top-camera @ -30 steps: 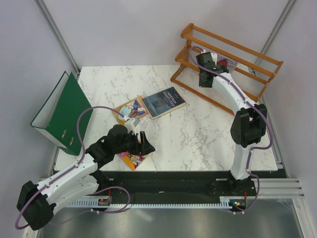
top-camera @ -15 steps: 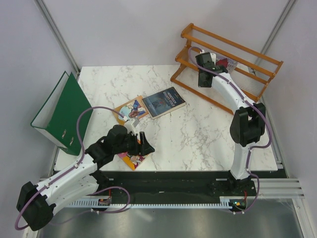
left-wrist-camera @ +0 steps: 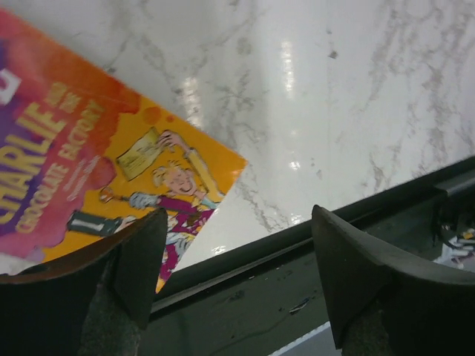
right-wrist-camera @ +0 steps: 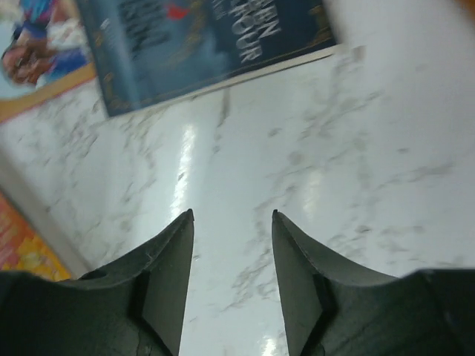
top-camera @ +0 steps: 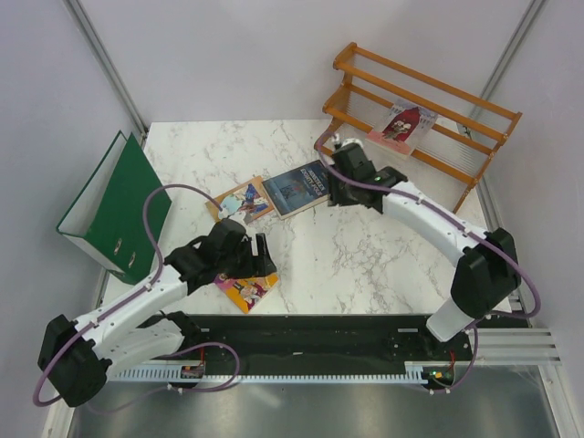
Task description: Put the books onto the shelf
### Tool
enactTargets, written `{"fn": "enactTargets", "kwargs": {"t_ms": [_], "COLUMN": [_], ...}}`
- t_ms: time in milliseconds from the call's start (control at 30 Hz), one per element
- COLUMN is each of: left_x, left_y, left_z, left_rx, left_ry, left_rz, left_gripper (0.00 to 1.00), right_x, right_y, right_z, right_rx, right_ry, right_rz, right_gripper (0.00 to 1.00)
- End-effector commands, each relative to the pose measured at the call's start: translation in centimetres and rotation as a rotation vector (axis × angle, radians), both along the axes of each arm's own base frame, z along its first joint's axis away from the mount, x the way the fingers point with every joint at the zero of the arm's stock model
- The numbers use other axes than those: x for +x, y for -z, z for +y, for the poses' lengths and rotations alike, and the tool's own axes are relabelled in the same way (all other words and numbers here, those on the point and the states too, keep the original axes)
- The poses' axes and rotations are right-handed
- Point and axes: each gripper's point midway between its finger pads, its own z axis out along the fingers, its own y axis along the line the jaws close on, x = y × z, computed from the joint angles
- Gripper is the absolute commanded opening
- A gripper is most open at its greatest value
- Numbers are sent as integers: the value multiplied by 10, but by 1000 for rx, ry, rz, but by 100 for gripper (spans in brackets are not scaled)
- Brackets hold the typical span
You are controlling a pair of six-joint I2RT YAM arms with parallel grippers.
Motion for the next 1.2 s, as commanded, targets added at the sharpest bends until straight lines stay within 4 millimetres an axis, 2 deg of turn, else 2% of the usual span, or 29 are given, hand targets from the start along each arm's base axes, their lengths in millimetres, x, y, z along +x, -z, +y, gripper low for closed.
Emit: {"fn": "enactTargets", "kwargs": {"t_ms": [0,33,100,133,167,200,233,300,367,433,500,533,567,767,867,967,1033,1167], "left_x": [2,0,-4,-6,-8,-9,-9,-13,-18,-21,-27,-24,-31,-16,-9,1,5,11], "left_y": [9,10,15,17,25,22,22,27,39,48,65,70,85,84,85,82,80,76], "left_z": [59,66,87,90,101,100,100,107,112,111,107,103,103,92,85,80,79,77], "left_rx": [196,191,189,161,149,107,90,99,103,92,73,40,45,6,-4,-17,-12,-12], "left_ry": [-330,-398,-500,-528,-585,-594,-612,-666,-713,-742,-744,-755,-765,-759,-729,-710,-701,-696], "left_rz": [103,130,153,171,197,189,191,223,262,300,347,355,391,392,398,379,376,362], "left_gripper": [92,96,100,100,100,100,100,100,100,100,100,100,100,100,100,100,100,100], "right_x": [-44,-55,-72,-84,-92,-98,-108,-113,-124,-126,-134,-135,-139,-155,-162,-171,-176,-184], "right_y": [36,38,61,62,69,80,77,87,96,102,113,112,114,128,127,114,103,98], "right_z": [83,107,129,148,156,164,181,194,200,209,214,221,223,238,246,255,261,268], "right_rx": [190,233,264,303,315,322,380,450,496,538,563,594,610,697,740,817,863,893], "right_ry": [-202,-261,-320,-377,-402,-418,-474,-487,-507,-509,-525,-534,-539,-556,-579,-628,-673,-710], "right_rz": [101,105,166,173,192,219,229,259,307,326,379,382,403,479,507,515,509,523], "right_gripper": [55,56,57,57,58,59,59,59,59,59,59,59,59,59,56,48,46,45]}}
